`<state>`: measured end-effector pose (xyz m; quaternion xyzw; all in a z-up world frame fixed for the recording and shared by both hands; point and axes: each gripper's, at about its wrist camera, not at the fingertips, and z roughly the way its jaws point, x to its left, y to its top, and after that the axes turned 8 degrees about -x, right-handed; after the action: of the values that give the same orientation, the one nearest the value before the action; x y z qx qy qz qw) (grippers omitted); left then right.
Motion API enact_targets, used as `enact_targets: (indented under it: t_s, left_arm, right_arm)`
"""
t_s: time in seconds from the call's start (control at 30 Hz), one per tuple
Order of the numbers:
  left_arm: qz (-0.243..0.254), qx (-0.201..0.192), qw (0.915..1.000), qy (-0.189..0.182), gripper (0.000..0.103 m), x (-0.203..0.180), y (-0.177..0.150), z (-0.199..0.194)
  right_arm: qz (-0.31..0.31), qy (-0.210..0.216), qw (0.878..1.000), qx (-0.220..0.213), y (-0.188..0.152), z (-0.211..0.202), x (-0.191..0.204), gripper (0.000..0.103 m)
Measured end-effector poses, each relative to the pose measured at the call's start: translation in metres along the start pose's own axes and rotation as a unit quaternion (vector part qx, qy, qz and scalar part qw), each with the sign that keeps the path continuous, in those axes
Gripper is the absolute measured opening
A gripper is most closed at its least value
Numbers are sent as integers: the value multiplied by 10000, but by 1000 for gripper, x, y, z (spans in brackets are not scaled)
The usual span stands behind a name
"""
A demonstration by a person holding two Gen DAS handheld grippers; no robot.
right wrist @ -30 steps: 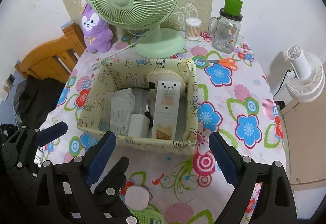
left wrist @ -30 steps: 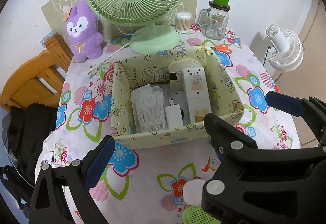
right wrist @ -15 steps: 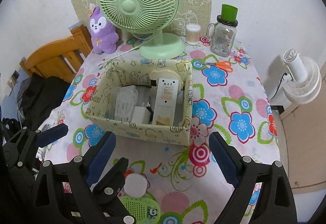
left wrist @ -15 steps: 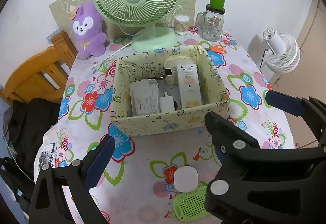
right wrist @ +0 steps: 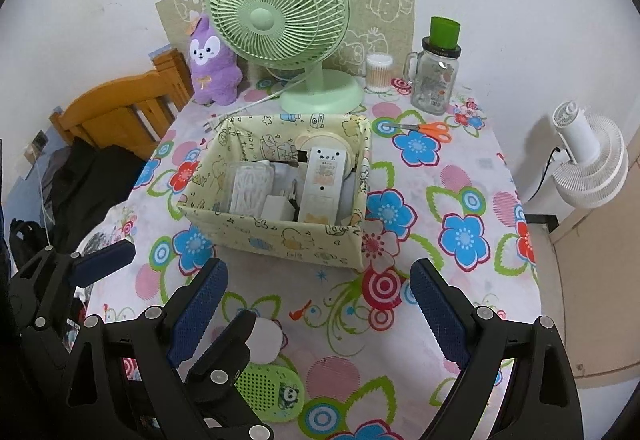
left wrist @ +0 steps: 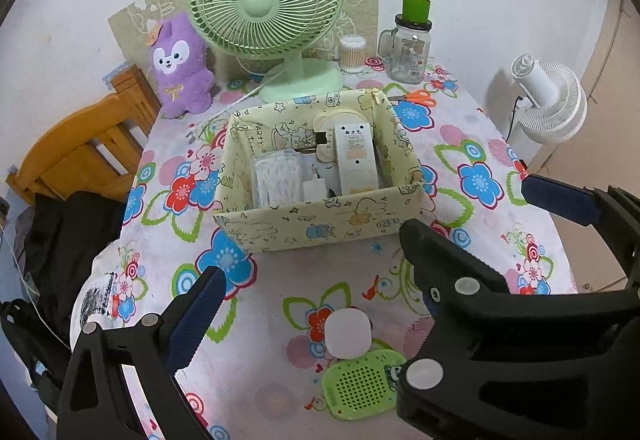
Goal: Organize rigid objects
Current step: 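Withdraw both open grippers up and back from the fabric box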
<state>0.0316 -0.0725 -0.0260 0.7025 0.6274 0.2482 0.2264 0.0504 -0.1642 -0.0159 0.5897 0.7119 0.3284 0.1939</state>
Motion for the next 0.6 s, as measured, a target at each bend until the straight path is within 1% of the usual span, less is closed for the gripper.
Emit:
enact_targets:
  t_s: [0.37,0.6]
  left_arm:
    - [-148,-32,9999,9,100,-13,-16,-11]
    - [-262,135,9996,-32,100,-12,-30,-5]
  right_arm:
    - [-49,121,9999,-106,-15,-16,-9,94]
    - [-44,155,9998,-105,-25,-15,-13,94]
